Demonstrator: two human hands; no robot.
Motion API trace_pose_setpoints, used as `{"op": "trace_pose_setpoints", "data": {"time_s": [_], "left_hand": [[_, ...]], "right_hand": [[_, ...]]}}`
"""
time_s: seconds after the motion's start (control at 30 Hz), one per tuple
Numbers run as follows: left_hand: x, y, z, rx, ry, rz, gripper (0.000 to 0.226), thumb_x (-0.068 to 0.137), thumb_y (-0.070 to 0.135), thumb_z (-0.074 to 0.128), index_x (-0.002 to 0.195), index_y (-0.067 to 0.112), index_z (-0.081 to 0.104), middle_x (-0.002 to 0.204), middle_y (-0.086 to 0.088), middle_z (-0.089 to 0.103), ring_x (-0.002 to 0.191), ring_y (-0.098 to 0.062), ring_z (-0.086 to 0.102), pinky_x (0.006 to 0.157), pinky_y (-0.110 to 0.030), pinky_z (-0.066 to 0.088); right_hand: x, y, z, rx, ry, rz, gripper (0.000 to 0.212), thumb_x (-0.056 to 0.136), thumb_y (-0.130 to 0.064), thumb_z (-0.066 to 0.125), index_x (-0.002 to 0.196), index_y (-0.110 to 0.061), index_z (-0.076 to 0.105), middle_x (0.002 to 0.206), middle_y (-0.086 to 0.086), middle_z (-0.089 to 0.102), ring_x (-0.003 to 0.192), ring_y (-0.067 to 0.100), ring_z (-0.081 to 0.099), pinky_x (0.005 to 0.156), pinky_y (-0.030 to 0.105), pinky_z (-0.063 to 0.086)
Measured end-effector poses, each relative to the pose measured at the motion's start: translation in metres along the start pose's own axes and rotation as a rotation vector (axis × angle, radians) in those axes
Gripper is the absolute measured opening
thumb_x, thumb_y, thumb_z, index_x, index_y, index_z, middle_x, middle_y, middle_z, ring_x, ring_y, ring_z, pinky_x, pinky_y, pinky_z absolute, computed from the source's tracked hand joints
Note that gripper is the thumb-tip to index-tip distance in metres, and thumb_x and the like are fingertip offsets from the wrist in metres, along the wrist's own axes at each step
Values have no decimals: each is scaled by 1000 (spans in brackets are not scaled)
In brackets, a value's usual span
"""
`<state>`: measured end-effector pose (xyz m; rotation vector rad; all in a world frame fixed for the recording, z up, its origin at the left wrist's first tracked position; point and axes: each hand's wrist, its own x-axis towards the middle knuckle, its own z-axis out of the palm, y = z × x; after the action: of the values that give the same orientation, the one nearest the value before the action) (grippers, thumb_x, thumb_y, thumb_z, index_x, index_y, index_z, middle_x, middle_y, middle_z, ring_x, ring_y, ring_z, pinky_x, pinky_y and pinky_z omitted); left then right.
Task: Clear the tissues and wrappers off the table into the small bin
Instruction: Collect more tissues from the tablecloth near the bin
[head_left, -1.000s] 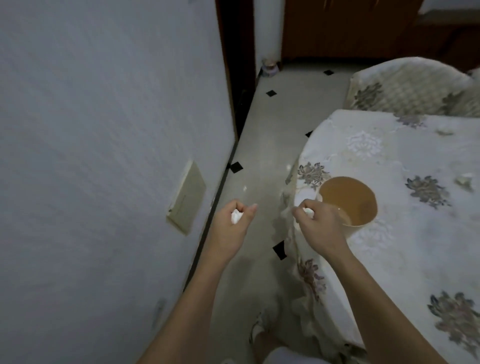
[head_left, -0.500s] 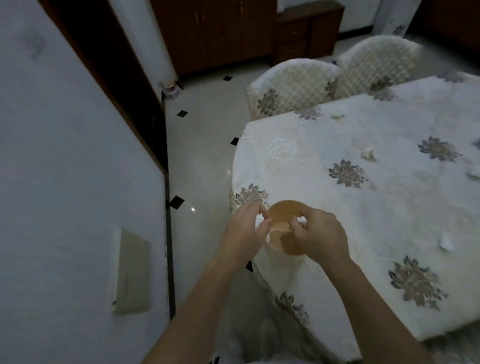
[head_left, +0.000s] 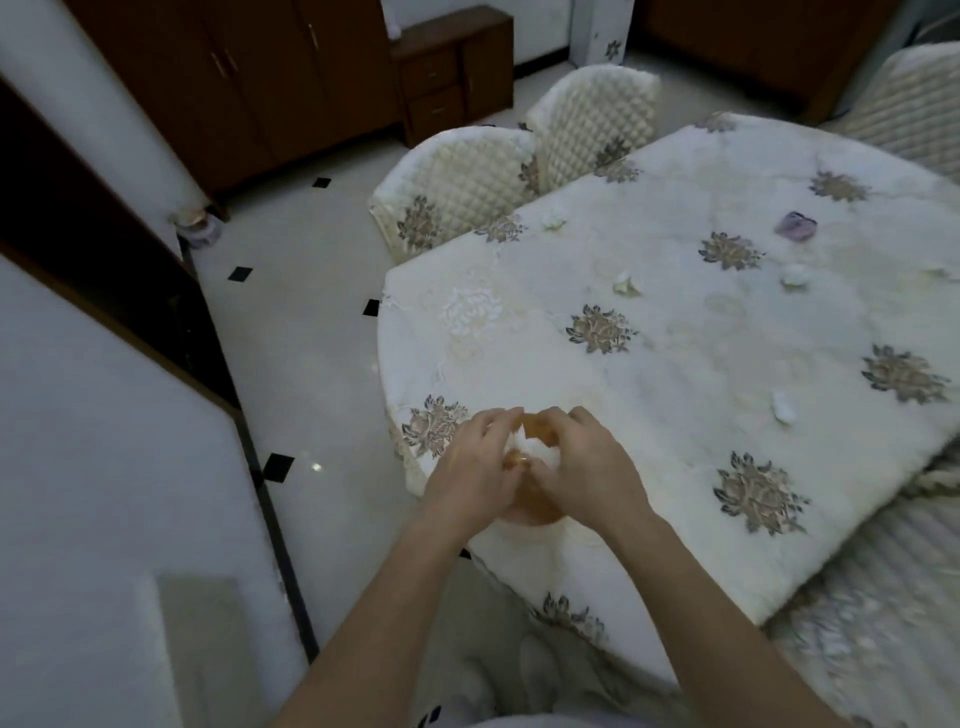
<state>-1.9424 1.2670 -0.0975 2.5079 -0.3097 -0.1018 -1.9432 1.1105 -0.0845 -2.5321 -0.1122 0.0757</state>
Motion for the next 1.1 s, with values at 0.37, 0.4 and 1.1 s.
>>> {"op": "trace_pose_setpoints", "data": {"time_s": [0.37, 0.4, 1.1], "left_hand": [[-20, 7, -5, 154, 96, 178, 55, 82, 32, 59, 134, 18, 51, 129, -1, 58, 119, -21, 52, 99, -41, 45], [-24, 11, -4, 153, 94, 214, 53, 82, 31, 58, 133, 16, 53, 129, -2, 58, 118, -21, 53, 98, -42, 46], [-74, 84, 134, 145, -229, 517, 44, 79, 35, 61, 120, 20, 60, 119, 0, 65, 107, -22, 60, 84, -38, 53]], "right_hand": [[-40, 47, -12, -21, 155, 150, 35, 89, -32, 58, 122, -23, 59, 113, -2, 57, 102, 18, 56, 75, 34, 50], [-49, 58, -11, -45, 148, 181, 35, 89, -31, 58, 123, -22, 59, 115, -1, 57, 104, 19, 56, 76, 33, 49], [-215, 148, -29, -221, 204, 591, 39, 84, -31, 55, 121, -20, 60, 106, 2, 60, 93, 23, 57, 73, 36, 50]]}}
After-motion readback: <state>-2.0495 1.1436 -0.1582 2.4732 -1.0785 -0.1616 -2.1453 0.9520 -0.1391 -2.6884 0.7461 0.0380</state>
